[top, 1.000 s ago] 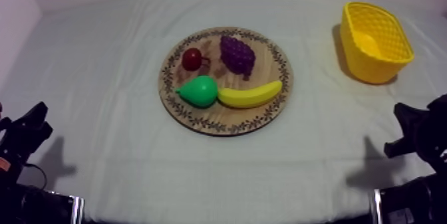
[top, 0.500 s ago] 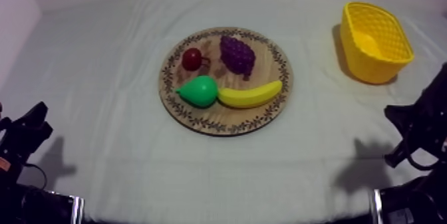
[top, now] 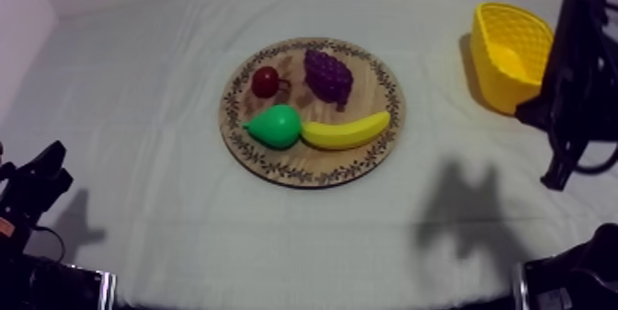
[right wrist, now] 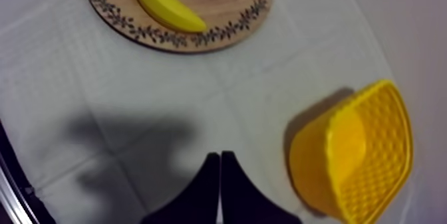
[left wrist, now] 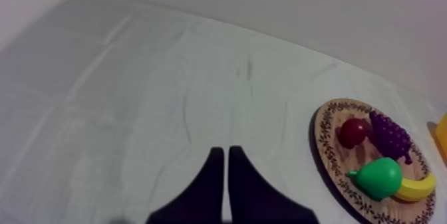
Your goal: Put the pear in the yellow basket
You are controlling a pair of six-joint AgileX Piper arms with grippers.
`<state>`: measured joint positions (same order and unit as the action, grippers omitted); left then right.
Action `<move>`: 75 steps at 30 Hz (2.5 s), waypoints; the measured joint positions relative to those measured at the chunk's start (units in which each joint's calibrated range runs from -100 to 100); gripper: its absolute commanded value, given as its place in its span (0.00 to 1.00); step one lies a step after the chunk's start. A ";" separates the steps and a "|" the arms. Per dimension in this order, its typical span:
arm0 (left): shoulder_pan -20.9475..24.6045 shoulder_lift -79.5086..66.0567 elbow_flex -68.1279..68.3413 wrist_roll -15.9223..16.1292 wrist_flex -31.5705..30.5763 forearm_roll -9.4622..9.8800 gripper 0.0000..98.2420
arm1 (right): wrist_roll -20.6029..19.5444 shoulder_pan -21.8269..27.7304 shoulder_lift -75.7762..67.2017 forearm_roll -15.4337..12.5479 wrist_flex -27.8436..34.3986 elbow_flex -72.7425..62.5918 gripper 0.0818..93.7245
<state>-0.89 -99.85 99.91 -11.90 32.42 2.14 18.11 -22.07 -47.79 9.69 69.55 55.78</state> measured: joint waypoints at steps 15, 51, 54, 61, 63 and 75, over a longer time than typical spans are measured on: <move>0.00 0.00 0.00 0.00 0.00 0.00 0.00 | 2.96 -5.05 28.50 -4.43 15.75 -37.57 0.01; 0.00 0.00 0.00 0.00 0.00 0.00 0.00 | -0.60 -13.01 68.65 -3.21 25.70 -80.06 0.68; 0.00 0.00 0.00 0.00 0.00 0.00 0.00 | -1.15 -13.37 69.55 -2.57 24.90 -79.29 0.73; 0.00 0.00 0.00 0.00 0.00 0.00 0.00 | -2.66 -14.34 72.18 -2.43 21.87 -76.03 0.77; 0.00 0.00 0.00 0.00 0.00 0.00 0.00 | -3.13 -14.52 73.47 -2.43 21.13 -74.84 0.77; 0.00 0.00 0.00 0.00 0.00 0.00 0.00 | -4.41 -14.76 84.66 -2.81 15.62 -73.87 0.75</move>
<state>-0.89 -99.85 99.91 -11.90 32.42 2.14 13.70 -36.84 36.88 6.88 85.18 -18.10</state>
